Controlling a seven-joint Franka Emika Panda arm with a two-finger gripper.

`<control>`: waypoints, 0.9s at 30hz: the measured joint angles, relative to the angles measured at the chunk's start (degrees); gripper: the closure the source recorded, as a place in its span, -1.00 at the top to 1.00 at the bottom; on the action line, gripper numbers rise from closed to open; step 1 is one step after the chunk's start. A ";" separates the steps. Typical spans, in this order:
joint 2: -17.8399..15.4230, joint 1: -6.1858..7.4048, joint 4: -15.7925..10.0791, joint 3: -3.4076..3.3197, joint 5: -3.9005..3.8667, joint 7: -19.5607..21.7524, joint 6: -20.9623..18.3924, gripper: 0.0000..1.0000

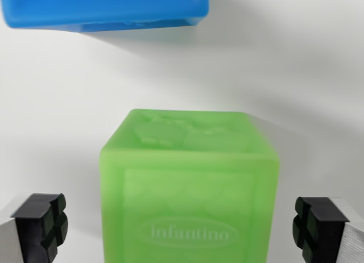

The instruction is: Stack cube

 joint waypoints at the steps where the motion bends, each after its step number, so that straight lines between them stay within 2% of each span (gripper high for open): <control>1: 0.62 0.05 0.17 -0.05 0.00 0.00 0.47 1.00; 9: 3.98 0.28 1.08 -0.27 0.00 0.00 2.97 1.00; 10: 4.08 0.29 1.11 -0.28 0.00 0.00 3.08 -1.00; 27: 4.10 0.29 1.14 -0.30 0.00 0.00 3.17 -1.00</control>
